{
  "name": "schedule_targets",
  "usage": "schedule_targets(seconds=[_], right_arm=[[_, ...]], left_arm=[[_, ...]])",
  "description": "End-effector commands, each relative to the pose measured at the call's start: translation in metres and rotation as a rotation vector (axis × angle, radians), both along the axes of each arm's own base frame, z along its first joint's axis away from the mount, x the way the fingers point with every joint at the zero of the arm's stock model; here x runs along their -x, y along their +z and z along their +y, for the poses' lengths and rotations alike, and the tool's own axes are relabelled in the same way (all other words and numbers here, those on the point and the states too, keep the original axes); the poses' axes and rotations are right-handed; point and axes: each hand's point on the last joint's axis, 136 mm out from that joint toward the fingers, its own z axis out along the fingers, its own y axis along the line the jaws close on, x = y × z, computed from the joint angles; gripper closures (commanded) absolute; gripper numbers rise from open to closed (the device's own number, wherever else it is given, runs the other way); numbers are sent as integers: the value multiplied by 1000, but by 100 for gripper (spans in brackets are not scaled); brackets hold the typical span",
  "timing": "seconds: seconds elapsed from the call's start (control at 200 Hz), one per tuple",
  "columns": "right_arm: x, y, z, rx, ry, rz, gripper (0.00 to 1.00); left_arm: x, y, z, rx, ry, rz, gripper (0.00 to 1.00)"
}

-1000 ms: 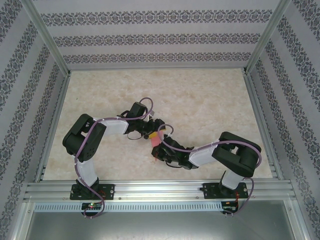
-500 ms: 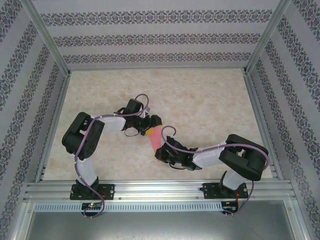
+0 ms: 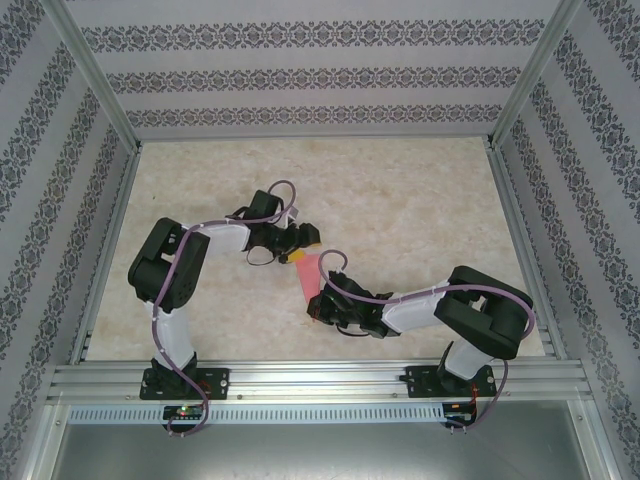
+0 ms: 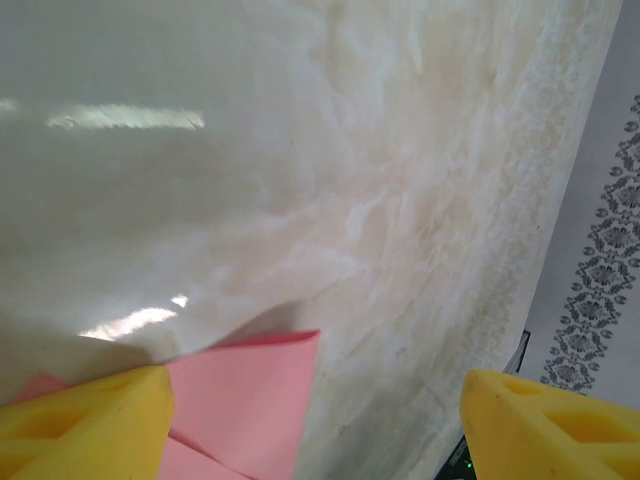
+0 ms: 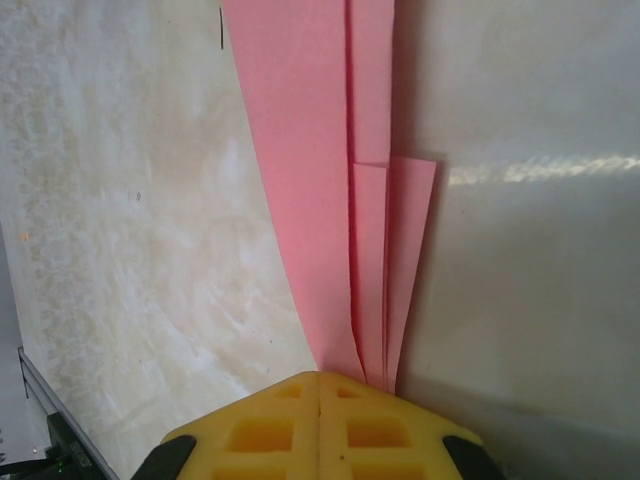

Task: Fold a paper plane with a square sheet of paper (pick it up from the middle)
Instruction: Fold the wing for the fifth time at the center of the table.

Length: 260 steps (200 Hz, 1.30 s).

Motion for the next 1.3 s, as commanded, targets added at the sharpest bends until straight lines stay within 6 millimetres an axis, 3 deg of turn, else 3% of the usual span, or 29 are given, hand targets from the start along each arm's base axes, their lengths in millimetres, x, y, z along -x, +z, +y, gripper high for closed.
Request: schedule_targets(seconds=[0.0,0.26,0.38,0.49,0.62,0.779,0.879,1.029,1.294], right_arm=[[57,-68,-60,275,96,224,100],[51,-64,-57,253,120,217,100],[43,-59,-53,239,125,203,100],[34,-52,-47,224,139,178,100],[24,-46,-43,227,147,158,100],[19,-47,-42,228,135,148,100],[16,-46,-40,224,138,136,100],[15,-49,-38,223,142,140,100],[15,-53,-38,216,127,145,100]], left_arm=[[-31,-10,28,-89,49,-87,23],[-56,0,36,-85,68,-107,23],[-62,26,40,-78,87,-146,23],[-56,52,43,-77,88,-180,24],[-27,70,42,-54,74,-182,29],[21,59,29,-50,18,-127,49],[40,48,20,-51,-9,-106,55],[48,33,4,-6,-22,-63,62],[46,6,-5,-39,-41,-26,62]])
